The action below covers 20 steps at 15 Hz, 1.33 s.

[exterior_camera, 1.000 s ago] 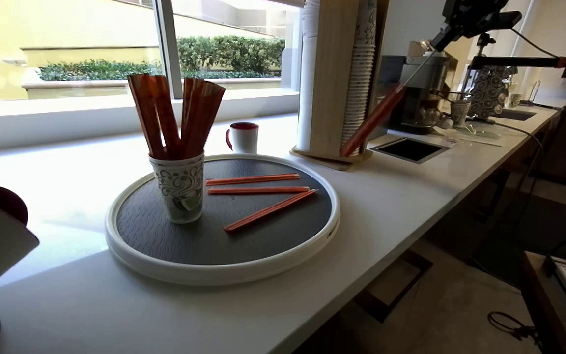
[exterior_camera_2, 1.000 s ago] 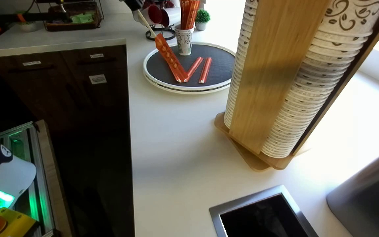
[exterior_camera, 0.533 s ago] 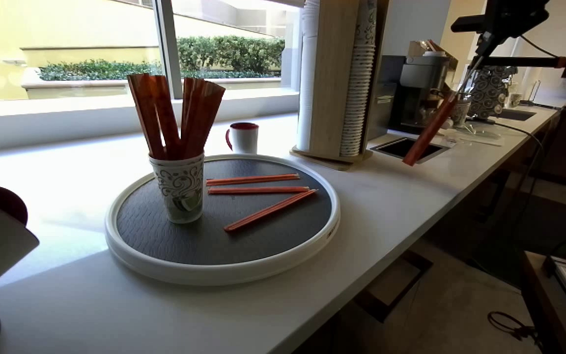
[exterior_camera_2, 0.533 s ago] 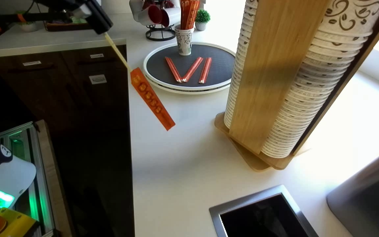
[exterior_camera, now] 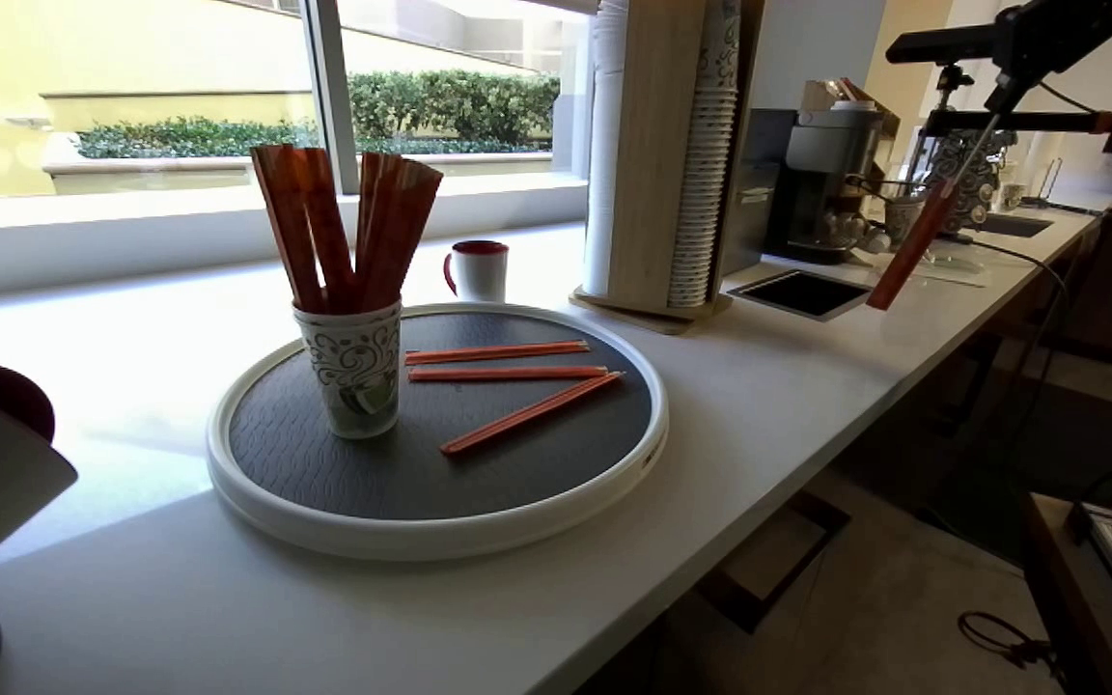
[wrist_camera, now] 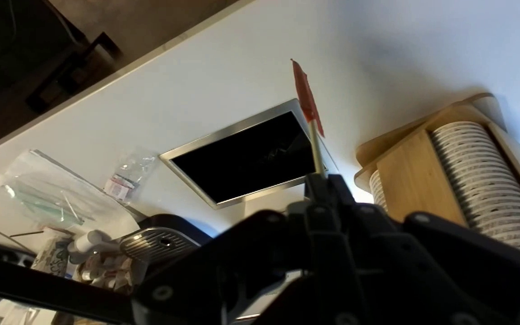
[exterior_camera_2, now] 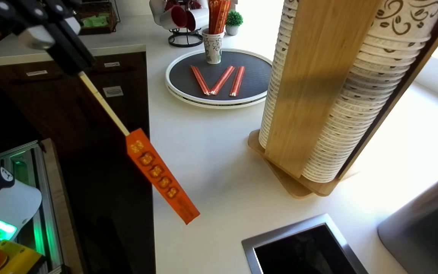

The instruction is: Put the open packet and wooden stirrer in the trash chute.

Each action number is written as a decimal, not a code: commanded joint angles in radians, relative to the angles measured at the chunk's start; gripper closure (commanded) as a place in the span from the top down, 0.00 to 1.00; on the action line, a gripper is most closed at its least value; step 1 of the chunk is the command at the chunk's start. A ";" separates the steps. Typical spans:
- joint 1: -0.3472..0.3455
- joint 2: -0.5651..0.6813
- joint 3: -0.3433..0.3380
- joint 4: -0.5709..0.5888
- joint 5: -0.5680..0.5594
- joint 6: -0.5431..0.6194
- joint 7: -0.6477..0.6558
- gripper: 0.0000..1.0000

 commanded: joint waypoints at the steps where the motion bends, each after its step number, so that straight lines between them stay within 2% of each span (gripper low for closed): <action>1: 0.016 0.000 -0.011 0.004 -0.013 -0.006 0.010 0.06; 2: 0.016 0.000 -0.011 0.004 -0.014 -0.006 0.010 0.01; 5: -0.002 0.015 0.003 -0.031 -0.079 0.095 0.015 0.01; 7: -0.012 0.032 -0.002 -0.051 -0.121 0.191 0.012 0.01; 10: -0.068 0.075 0.013 -0.082 -0.213 0.355 0.032 0.01; 14: -0.191 0.146 0.066 -0.106 -0.298 0.555 0.070 0.01; 20: -0.426 0.248 0.188 -0.104 -0.368 0.715 0.142 0.01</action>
